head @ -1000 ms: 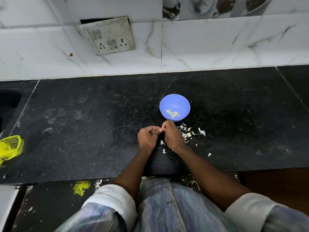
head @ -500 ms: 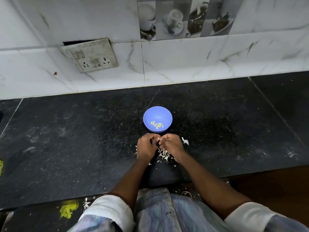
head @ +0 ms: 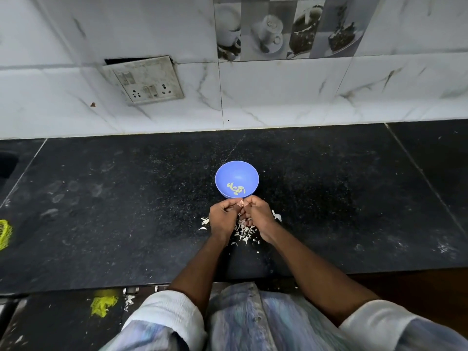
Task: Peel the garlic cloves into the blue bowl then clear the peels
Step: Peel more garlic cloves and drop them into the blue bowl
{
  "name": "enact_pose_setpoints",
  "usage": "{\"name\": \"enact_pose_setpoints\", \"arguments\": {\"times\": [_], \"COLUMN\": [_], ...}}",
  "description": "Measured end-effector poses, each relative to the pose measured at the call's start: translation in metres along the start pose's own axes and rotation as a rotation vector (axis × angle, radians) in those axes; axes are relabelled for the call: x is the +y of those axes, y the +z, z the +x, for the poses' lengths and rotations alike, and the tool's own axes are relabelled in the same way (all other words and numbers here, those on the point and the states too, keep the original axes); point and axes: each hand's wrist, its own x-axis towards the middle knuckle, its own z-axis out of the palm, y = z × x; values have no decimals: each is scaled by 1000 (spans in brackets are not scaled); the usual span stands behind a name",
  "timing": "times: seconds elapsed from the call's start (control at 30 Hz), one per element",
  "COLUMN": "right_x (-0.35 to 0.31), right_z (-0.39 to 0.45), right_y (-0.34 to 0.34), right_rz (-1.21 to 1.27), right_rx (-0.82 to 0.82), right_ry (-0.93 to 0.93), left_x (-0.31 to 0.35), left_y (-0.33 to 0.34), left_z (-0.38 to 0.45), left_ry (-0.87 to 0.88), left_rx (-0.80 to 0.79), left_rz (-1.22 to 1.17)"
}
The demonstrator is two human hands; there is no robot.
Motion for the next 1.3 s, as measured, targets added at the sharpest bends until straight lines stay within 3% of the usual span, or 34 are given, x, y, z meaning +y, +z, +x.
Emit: {"name": "enact_pose_setpoints", "arguments": {"times": [0.27, 0.53, 0.83, 1.0, 1.3], "right_x": [-2, -2, -7, -6, 14], "right_z": [-1, 0, -3, -6, -3], "right_y": [-4, -17, -28, -14, 51], "right_rz": [-143, -236, -829, -940, -962], "right_rx": [12, 64, 295, 343, -51], "right_ry": [-11, -26, -201, -295, -443], "left_x": [2, -4, -12, -16, -33], "left_y": [7, 14, 12, -7, -78], "left_z": [-3, -3, -4, -5, -8], "left_ry": [28, 26, 72, 53, 16], "left_rx": [135, 60, -91, 0, 284], "left_rz": [240, 298, 572, 604, 418]}}
